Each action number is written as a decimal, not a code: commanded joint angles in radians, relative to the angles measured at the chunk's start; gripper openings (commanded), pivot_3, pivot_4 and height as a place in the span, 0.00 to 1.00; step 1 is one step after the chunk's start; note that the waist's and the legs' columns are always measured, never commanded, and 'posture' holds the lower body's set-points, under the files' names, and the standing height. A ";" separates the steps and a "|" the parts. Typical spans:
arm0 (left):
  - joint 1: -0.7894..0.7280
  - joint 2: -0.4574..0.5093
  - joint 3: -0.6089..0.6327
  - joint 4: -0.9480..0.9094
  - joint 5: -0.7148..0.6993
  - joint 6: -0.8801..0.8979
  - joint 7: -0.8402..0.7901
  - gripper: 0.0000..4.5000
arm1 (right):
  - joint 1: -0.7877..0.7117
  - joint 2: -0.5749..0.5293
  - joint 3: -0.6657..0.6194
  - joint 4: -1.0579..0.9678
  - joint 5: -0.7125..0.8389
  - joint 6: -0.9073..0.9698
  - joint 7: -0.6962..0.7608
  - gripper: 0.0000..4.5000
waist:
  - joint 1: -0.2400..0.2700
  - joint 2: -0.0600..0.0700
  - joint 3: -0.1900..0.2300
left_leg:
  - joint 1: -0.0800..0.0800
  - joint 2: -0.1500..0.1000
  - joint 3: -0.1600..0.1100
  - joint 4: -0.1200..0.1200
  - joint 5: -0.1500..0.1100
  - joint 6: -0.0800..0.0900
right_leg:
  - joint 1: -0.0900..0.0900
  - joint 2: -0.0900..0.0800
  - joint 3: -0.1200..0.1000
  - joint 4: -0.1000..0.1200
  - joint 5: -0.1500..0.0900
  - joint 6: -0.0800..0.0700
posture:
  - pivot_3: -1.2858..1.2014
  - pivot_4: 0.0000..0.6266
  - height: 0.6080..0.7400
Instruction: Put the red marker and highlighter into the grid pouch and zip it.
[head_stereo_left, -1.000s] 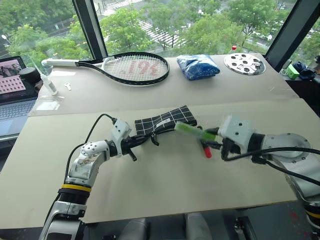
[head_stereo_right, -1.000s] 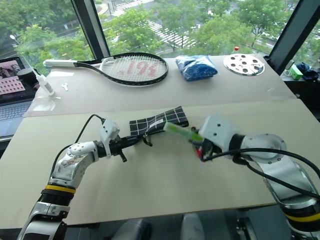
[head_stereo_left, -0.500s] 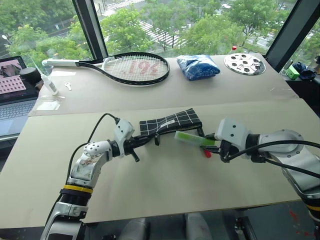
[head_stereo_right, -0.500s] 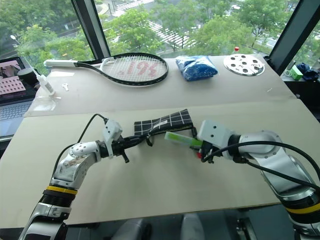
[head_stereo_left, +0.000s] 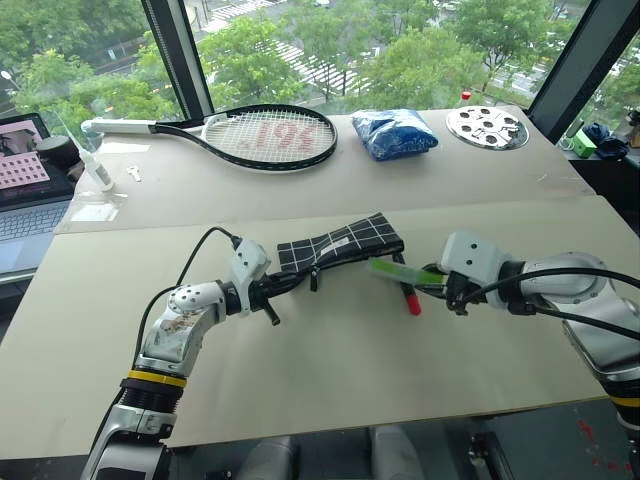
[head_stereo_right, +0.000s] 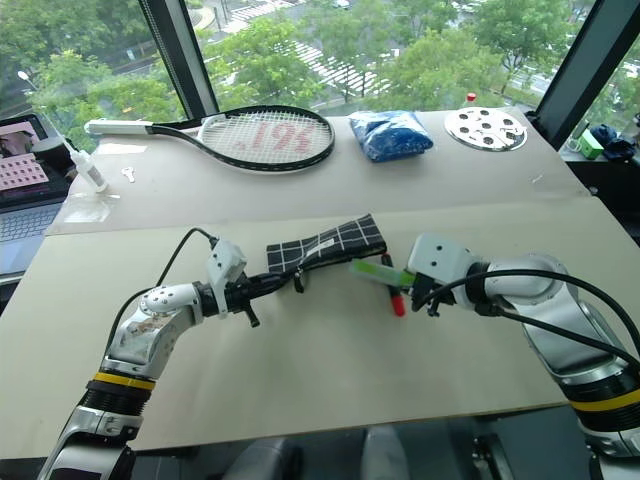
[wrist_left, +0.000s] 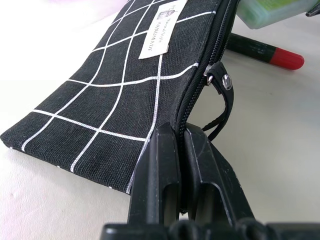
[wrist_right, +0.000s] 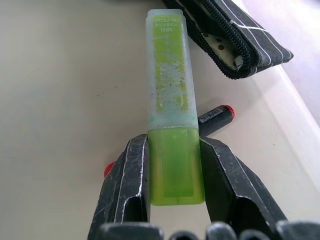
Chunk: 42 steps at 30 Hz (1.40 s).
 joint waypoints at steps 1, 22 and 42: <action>-0.002 0.002 0.004 -0.033 -0.004 -0.010 -0.003 0.00 | 0.006 -0.014 -0.068 -0.049 0.048 0.016 0.022 0.23 | 0.000 0.000 0.000 | 0.000 0.000 0.000 0.000 0.000 0.000 | 0.000 0.000 0.000 0.000 0.000 0.000 | 0.52 0.24 1.00; 0.017 0.013 -0.002 -0.043 0.005 -0.013 -0.004 0.00 | -0.032 0.009 -0.061 -0.006 0.062 0.044 0.019 0.23 | -0.001 0.000 0.000 | 0.000 0.000 0.000 0.000 0.000 0.000 | 0.000 0.000 0.000 0.000 0.000 0.000 | 0.52 0.24 1.00; 0.022 0.008 -0.002 -0.051 0.006 -0.012 -0.008 0.00 | -0.034 0.010 -0.036 -0.006 0.048 0.086 -0.005 0.23 | -0.001 0.000 0.000 | 0.000 0.000 0.000 0.000 0.000 0.000 | 0.000 0.000 0.000 0.001 0.000 0.000 | 0.52 0.24 1.00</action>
